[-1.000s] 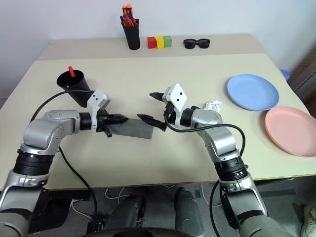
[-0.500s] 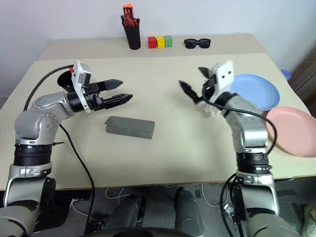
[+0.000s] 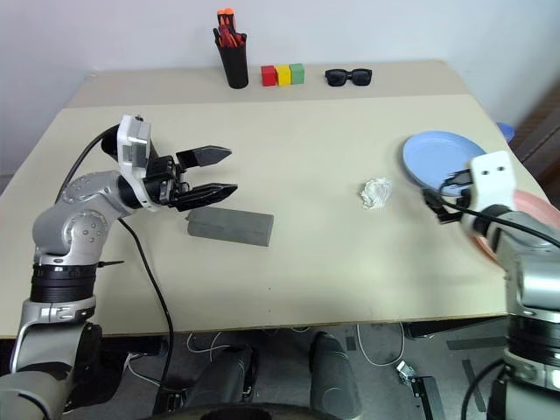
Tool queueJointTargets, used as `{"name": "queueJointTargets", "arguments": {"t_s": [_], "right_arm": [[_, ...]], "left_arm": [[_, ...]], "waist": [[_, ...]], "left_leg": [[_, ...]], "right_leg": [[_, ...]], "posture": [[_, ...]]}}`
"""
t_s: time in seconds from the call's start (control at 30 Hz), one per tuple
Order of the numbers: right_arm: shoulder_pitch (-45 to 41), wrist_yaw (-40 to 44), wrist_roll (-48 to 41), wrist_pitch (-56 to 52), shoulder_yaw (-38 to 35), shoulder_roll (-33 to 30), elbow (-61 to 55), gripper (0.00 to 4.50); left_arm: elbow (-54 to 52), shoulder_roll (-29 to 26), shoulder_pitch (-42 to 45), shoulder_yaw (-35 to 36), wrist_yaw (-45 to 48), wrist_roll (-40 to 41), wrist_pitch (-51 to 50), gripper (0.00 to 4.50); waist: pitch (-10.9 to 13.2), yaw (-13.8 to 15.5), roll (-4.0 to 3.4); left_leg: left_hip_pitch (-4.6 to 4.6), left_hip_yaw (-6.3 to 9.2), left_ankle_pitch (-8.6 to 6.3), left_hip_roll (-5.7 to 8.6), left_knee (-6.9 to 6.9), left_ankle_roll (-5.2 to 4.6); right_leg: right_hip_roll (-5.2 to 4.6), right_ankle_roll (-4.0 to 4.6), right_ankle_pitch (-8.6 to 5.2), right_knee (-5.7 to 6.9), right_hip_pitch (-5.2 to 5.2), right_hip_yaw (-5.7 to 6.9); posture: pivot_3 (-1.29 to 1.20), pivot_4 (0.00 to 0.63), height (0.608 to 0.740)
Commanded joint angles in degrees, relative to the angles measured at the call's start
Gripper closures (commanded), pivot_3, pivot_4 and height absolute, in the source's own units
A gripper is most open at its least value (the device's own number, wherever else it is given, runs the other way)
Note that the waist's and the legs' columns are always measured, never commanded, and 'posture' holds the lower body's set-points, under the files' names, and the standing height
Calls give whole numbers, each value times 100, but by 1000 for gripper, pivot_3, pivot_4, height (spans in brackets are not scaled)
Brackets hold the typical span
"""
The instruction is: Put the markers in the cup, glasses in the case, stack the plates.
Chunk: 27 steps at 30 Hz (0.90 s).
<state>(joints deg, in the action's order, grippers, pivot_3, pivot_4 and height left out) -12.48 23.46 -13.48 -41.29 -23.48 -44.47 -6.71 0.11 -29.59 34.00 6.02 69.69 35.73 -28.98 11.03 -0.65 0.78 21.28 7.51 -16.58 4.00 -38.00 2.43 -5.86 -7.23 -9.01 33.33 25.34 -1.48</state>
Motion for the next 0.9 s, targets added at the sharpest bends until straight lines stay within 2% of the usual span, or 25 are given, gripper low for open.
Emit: {"name": "queueJointTargets", "arguments": {"t_s": [0.03,0.3,0.4,0.5,0.63,0.67,0.77,0.9], "right_arm": [[302,-269,160,-48,-362,-1,-145,0],[745,-319,115,-461,-413,115,128,0],[700,-374,15,-685,-551,162,369,850],[680,-360,-17,-858,-566,140,540,2465],[582,-425,30,-761,-634,41,663,4271],[438,-617,111,-643,-764,2,780,4452],[87,-1023,366,-228,-947,-203,1089,4452],[-573,-934,345,402,-688,-246,1301,4452]], "left_arm": [[227,27,150,-42,226,8,304,27],[590,-36,341,-214,512,-71,511,27],[553,-56,320,-234,509,-67,465,0],[464,-60,253,-254,498,-68,460,0],[477,-65,222,-260,458,-76,436,0],[486,-62,224,-257,450,-73,437,0],[516,-48,239,-253,422,-69,439,0],[496,-23,236,-253,354,-56,430,0]], "waist": [[0,3,0],[-2,-12,-4],[-2,-8,-4],[-2,-7,-4],[-3,-5,-4],[-3,-4,-4],[-3,9,-5],[-3,-50,-8]], "left_leg": [[-1,0,0,0,0,0],[-2,-2,-1,0,-3,-2],[-1,-2,-1,0,-3,-3],[-1,-2,-1,0,-3,-3],[-3,-1,-1,0,-3,-3],[-3,-1,-1,0,-4,-3],[-4,-1,-1,1,-4,-3],[-5,-2,-1,1,-4,-4]], "right_leg": [[0,0,0,-1,-2,0],[0,-1,0,-3,-4,-1],[0,-1,0,-4,-4,-1],[0,-1,0,-3,-4,-1],[0,-2,0,-4,-7,-1],[0,-2,0,-4,-7,0],[0,-2,0,-8,-12,0],[0,-3,-1,-8,-11,-1]], "posture": [[0,150,740],[0,150,740],[0,150,740],[0,150,740],[0,150,740],[0,150,740],[0,150,740],[0,150,740]]}}
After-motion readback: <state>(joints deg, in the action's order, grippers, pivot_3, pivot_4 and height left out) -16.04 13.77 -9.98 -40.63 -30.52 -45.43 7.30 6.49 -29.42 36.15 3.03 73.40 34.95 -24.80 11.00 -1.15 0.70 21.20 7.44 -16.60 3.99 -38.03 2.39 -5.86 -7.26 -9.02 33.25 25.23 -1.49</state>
